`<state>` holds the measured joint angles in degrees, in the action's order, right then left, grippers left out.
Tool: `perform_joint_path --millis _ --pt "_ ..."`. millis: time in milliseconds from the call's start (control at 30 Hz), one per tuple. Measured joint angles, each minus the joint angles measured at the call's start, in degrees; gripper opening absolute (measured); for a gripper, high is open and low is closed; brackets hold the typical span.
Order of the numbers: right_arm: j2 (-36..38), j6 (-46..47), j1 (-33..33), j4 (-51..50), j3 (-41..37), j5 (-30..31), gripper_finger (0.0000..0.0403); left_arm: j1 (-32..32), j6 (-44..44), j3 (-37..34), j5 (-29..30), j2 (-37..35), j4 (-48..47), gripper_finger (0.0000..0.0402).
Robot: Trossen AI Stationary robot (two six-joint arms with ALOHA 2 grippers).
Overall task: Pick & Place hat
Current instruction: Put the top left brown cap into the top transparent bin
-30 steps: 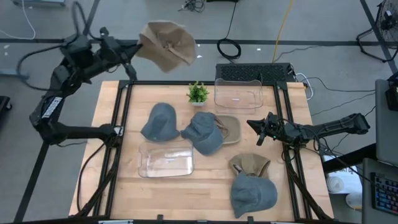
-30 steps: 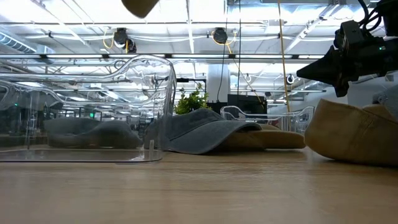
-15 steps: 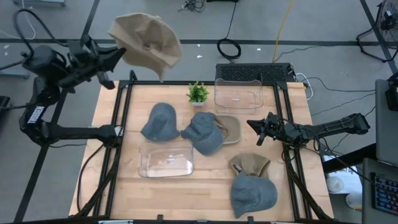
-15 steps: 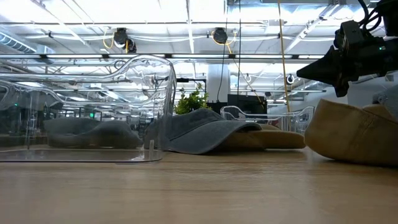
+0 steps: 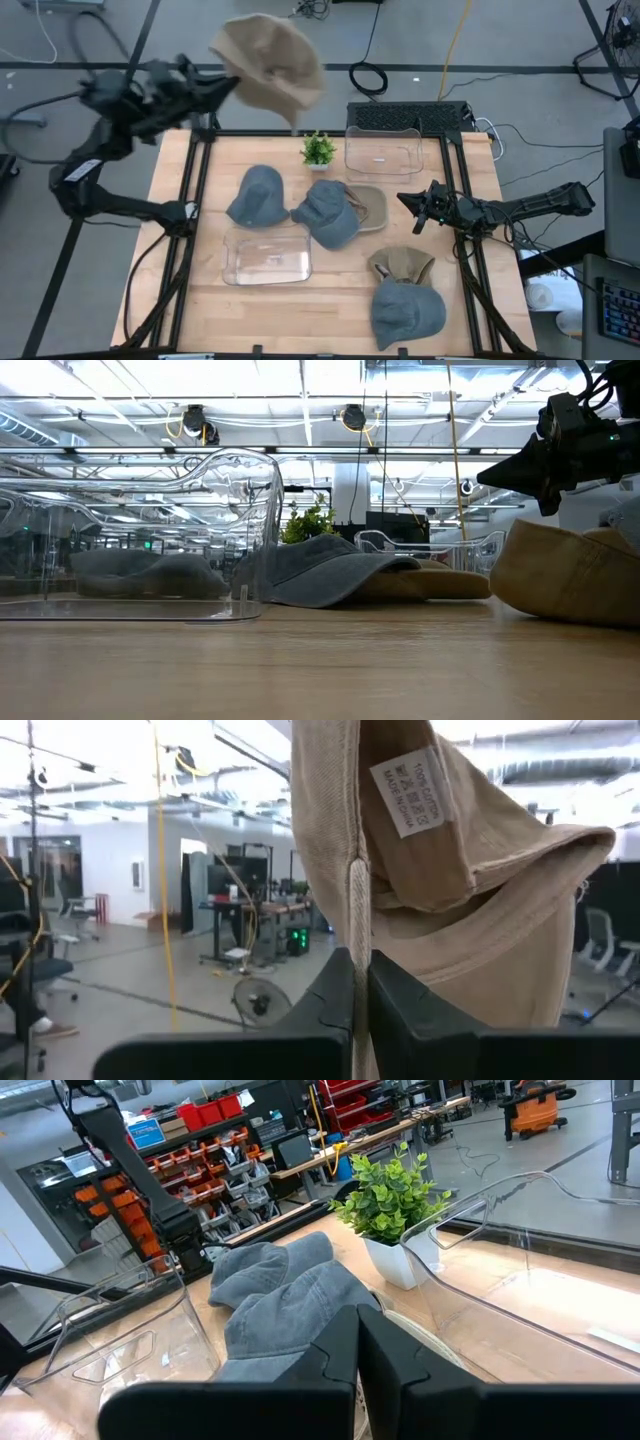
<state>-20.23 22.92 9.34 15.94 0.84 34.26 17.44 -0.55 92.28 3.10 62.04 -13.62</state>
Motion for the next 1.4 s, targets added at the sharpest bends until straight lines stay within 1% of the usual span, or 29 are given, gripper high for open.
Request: perform_joint_path --millis 200,400,600,700,800,933,1033,1067,1133,1200,1233,1267,1300,1333,1367,1400 --pt "0.0 0.0 0.0 0.0 0.0 0.0 0.0000 -3.2 0.4 0.0 1.1 6.4 4.3 0.0010" --pt "0.0 0.0 0.0 0.0 0.0 0.1 0.0000 -6.6 0.3 0.0 4.0 12.0 10.0 0.0010" --pt "0.0 0.6 0.0 0.0 0.0 0.0 0.0000 -9.5 0.2 0.0 10.0 16.6 15.0 0.0010" --pt "0.0 3.7 0.0 0.0 0.0 0.1 0.0000 -10.4 0.5 0.0 12.1 17.7 15.9 0.0010" --pt "0.0 6.1 -0.1 0.1 0.0 1.5 0.0000 -10.9 0.5 0.0 12.5 17.7 16.1 0.0010" --pt "0.0 11.2 -0.2 0.5 0.0 1.6 0.0000 -11.3 0.5 0.0 13.7 17.6 16.1 0.0010" --pt "-0.2 9.2 -0.4 0.2 0.0 1.0 0.0000 -11.5 0.5 0.0 13.6 17.6 15.6 0.0010" --pt "-0.2 8.9 -0.4 0.8 0.0 -1.0 0.0000 -11.5 0.4 0.0 13.5 17.6 15.4 0.0010" --pt "-0.2 7.7 -0.4 6.0 0.0 -4.7 0.0000 -11.5 0.2 0.0 12.5 17.6 15.0 0.0010" --pt "-0.4 3.4 -0.4 13.4 0.0 -7.2 0.0001 -11.5 0.0 0.0 11.9 17.6 15.0 0.0010" --pt "-0.4 -0.1 -0.4 18.1 0.0 -9.9 0.0004 -11.5 0.0 0.0 11.9 17.6 14.9 0.0010" --pt "-0.4 -5.7 -0.4 23.1 0.3 -14.5 0.0008 -11.5 -0.2 0.0 11.9 17.6 14.9 0.0010" --pt "-0.3 -11.4 -0.4 27.2 0.9 -20.4 0.0013 -11.5 -0.5 0.0 11.9 17.6 14.9 0.0010" --pt "-0.4 -16.3 -0.3 30.7 2.1 -24.3 0.0016 -11.5 -0.7 0.0 11.9 17.5 14.9 0.0010" --pt "-0.5 -18.8 -0.3 32.5 3.5 -25.1 0.0018 -11.5 -0.7 0.0 11.9 17.5 14.9 0.0010" --pt "-0.6 -19.6 -0.3 32.1 4.9 -23.7 0.0018 -11.5 -0.7 0.0 11.9 17.5 14.9 0.0010"
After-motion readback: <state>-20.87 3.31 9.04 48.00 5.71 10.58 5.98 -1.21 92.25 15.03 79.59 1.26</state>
